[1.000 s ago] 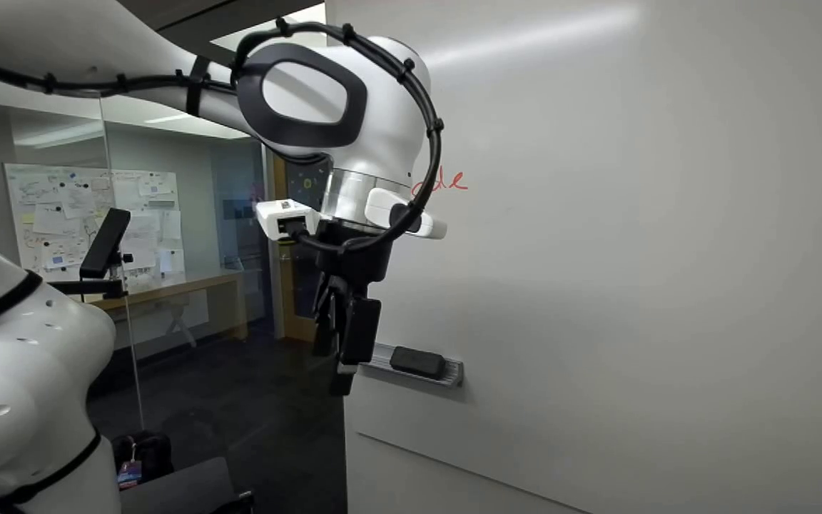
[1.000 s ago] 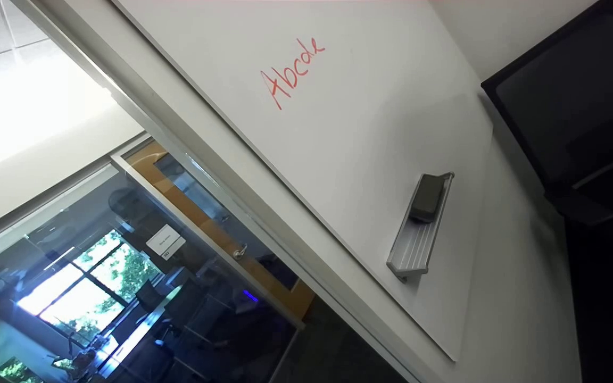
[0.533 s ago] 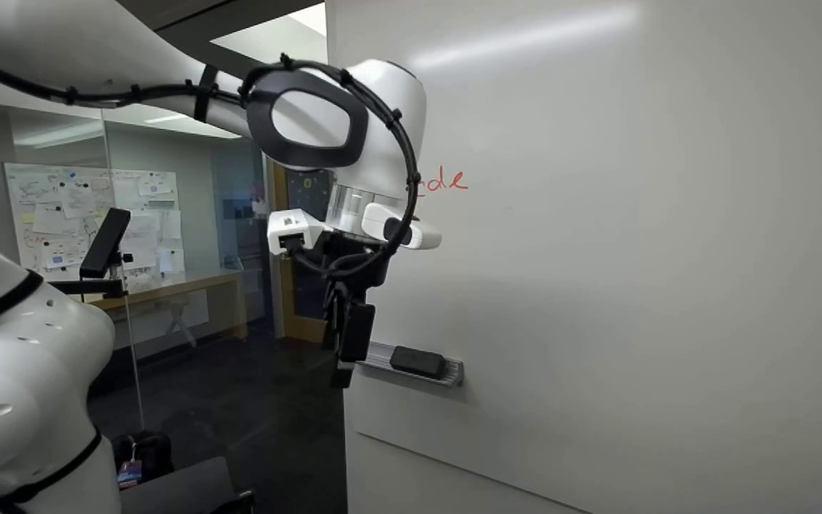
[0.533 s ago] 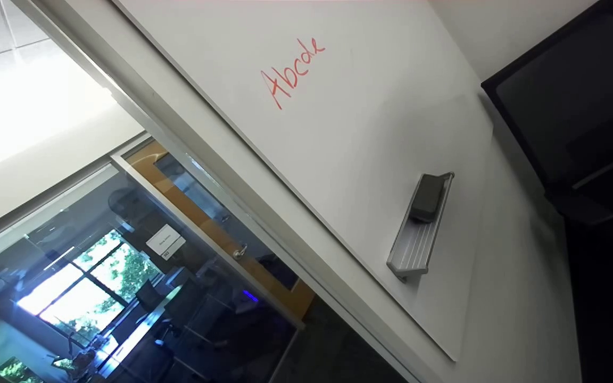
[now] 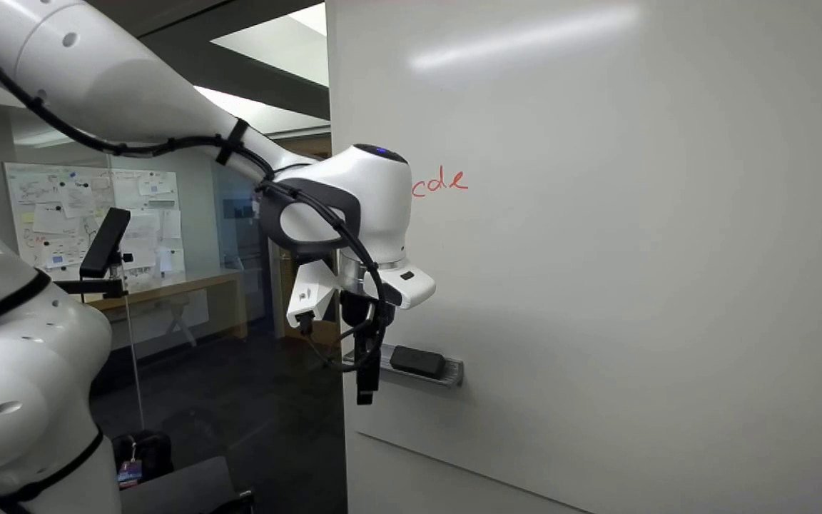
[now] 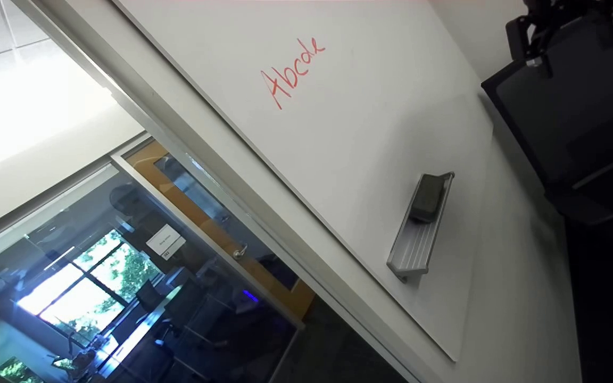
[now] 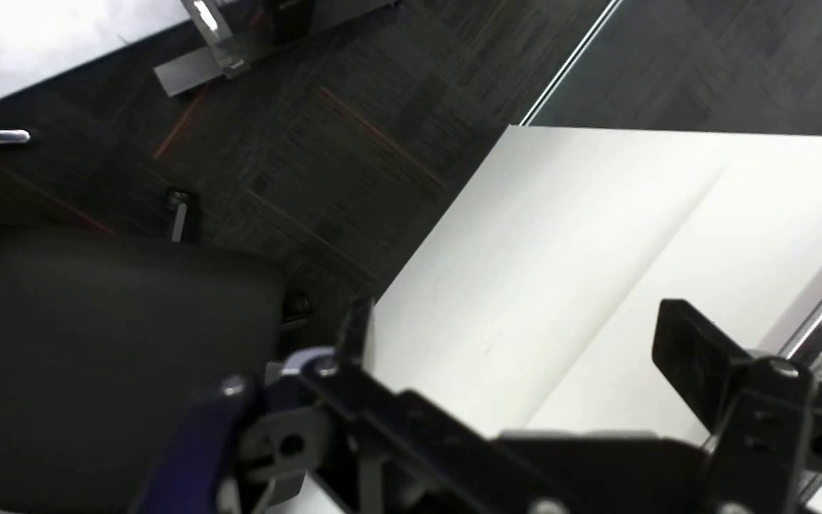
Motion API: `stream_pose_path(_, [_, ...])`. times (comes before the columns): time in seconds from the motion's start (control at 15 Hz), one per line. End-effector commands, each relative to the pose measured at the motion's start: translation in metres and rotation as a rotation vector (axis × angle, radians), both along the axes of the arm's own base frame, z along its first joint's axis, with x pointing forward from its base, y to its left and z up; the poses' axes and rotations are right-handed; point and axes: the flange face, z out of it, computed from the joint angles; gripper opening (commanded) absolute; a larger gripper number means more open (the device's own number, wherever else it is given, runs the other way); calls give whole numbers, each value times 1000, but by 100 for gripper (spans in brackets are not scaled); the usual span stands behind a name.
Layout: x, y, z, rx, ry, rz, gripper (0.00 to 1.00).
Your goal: Use the eraser to erase the board
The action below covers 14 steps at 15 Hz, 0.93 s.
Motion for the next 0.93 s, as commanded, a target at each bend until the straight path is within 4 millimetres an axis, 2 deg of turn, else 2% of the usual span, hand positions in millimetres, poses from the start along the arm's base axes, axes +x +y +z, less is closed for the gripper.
stream_pose_path(0.0, [5,18,-28,-7,-33,-67,100])
stream_pose_path(0.07, [3,9,-18,-4,-21,-27,100])
stream_pose_path(0.2, [3,12,-25,-6,-12,-24,100])
stream_pose_path(0.47, [3,10,-23,-6,-17,-27,100])
stream_pose_path(0.87, [28,44,-50,140,-113,-194,100])
